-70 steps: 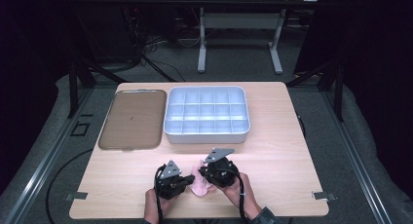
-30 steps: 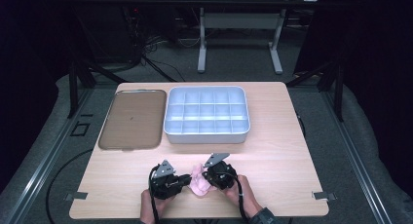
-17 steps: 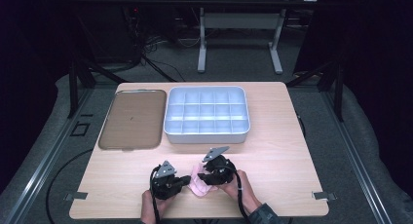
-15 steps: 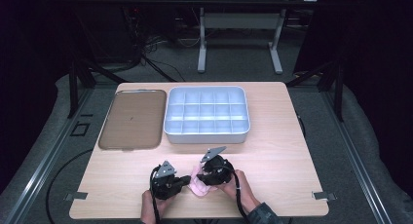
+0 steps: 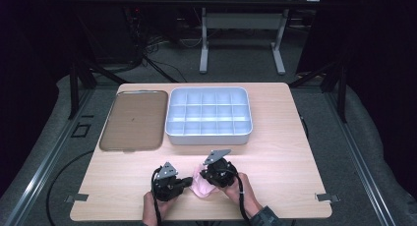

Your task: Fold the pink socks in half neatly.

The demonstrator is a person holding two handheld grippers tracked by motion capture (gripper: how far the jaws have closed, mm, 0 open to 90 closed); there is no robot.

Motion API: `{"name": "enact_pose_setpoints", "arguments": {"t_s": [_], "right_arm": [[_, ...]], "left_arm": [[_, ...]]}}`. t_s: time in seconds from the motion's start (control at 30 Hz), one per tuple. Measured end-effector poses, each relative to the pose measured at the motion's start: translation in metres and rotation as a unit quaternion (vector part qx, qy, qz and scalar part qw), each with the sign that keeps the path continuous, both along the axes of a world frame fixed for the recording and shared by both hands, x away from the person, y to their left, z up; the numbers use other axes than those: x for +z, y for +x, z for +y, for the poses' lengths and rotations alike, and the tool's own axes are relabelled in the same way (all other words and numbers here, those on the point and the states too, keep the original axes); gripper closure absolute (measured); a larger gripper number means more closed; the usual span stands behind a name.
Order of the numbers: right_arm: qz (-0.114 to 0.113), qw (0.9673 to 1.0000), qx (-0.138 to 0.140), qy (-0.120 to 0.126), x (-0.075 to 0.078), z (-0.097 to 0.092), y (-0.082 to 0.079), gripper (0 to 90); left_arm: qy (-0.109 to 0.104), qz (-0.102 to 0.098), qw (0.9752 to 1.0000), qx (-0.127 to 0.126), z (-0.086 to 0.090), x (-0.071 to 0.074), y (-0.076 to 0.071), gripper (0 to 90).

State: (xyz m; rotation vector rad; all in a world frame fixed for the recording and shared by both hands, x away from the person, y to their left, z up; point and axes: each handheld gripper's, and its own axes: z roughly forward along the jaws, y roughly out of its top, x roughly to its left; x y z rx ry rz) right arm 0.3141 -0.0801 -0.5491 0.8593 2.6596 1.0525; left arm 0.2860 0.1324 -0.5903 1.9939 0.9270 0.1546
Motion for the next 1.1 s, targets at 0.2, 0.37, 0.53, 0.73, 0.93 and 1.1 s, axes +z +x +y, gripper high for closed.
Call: {"name": "enact_pose_setpoints", "arguments": {"t_s": [0.2,0.37,0.53,0.73,0.93,1.1], "right_arm": [[0.003,0.9997,0.021,0.010,0.007,0.004,-0.002,87.5],[0.014,0.9991,0.039,-0.005,-0.006,0.012,0.000,86.3],[0.009,0.9992,0.037,-0.011,-0.012,0.013,-0.001,76.3],[0.018,0.9970,0.028,0.070,0.004,-0.014,0.000,57.2],[0.005,0.9981,-0.026,0.055,0.010,-0.041,-0.001,56.6],[0.013,0.9996,-0.025,0.002,-0.005,-0.035,-0.003,57.2]], "left_arm": [[0.004,-0.004,1.0000,0.000,0.000,0.000,0.000,88.5],[0.002,-0.005,1.0000,0.001,-0.001,0.000,-0.001,88.5],[0.004,-0.005,1.0000,0.001,-0.001,0.000,-0.001,88.5],[0.006,-0.008,0.9999,0.000,-0.001,0.000,-0.001,88.5],[0.006,-0.008,1.0000,0.000,-0.001,0.000,-0.001,88.5],[0.006,-0.008,0.9999,0.000,-0.001,0.000,-0.001,88.4]]}}
